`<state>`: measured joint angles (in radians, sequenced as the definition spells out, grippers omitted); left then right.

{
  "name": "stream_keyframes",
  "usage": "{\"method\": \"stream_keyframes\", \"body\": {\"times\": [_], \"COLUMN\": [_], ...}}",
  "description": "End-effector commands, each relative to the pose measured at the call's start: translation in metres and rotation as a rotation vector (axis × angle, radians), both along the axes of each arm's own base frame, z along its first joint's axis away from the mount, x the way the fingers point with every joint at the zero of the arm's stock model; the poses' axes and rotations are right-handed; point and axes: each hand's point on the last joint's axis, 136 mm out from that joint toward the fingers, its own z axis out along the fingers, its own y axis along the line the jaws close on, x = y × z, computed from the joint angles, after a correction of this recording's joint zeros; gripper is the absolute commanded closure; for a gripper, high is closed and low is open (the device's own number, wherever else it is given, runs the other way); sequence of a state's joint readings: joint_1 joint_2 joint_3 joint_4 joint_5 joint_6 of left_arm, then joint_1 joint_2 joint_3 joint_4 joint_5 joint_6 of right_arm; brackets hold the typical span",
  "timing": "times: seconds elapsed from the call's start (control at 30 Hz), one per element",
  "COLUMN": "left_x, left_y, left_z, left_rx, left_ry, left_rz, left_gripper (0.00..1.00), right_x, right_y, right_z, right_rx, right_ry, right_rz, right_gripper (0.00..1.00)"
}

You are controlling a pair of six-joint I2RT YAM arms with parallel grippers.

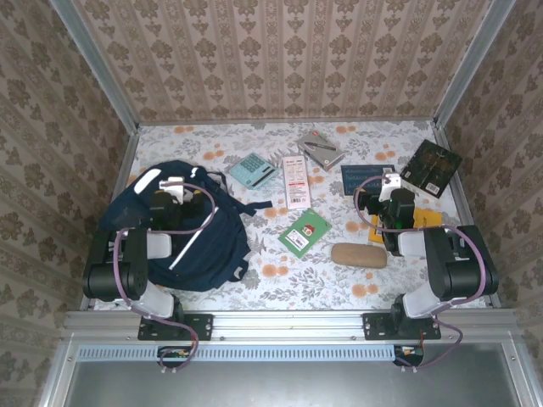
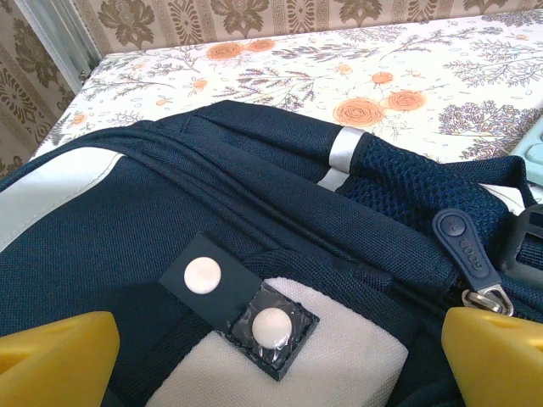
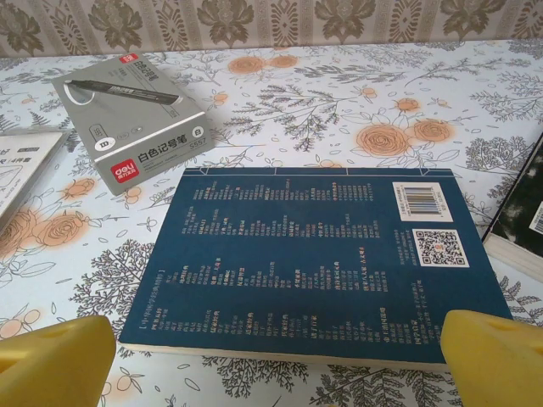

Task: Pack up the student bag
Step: Rotate the student bag at the middle-left of the table.

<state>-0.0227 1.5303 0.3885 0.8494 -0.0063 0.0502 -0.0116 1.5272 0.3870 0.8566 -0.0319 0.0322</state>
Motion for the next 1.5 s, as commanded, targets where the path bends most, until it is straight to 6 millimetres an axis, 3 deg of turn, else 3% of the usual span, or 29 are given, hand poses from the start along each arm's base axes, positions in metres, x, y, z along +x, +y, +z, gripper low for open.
{"method": "stream_keyframes", "body": {"times": [0.0, 0.9, 1.03, 1.2, 1.3, 1.37, 1.47], "left_x": [0.005, 0.005, 0.010, 0.012, 0.003, -0.008, -0.025], "left_y": [0.001, 0.002, 0.011, 0.020, 0.029, 0.036, 0.032], "left_z": [0.004, 0.005, 0.020, 0.068, 0.095, 0.102, 0.102], "left_rx": [0.003, -0.024, -0.020, -0.047, -0.154, -0.222, -0.291], "left_ry": [-0.009, -0.005, 0.025, 0.120, 0.175, 0.238, 0.354], "left_rz": [-0.006, -0.018, 0.041, 0.135, 0.247, 0.330, 0.343], "left_gripper": [0.00, 0.00, 0.00, 0.00, 0.00, 0.00, 0.00], "right_x": [0.006, 0.006, 0.004, 0.000, -0.005, -0.013, -0.021], "right_y": [0.002, 0.001, -0.007, -0.015, -0.025, -0.045, -0.049], "right_z": [0.007, 0.007, 0.009, 0.032, 0.062, 0.083, 0.106], "right_rx": [0.002, 0.001, 0.004, 0.002, 0.038, 0.119, 0.187], "right_ry": [-0.019, -0.017, -0.022, -0.027, -0.020, -0.027, -0.012], "right_rz": [0.012, 0.011, -0.044, -0.090, -0.171, -0.323, -0.381], "right_gripper": [0.00, 0.00, 0.00, 0.00, 0.00, 0.00, 0.00]}}
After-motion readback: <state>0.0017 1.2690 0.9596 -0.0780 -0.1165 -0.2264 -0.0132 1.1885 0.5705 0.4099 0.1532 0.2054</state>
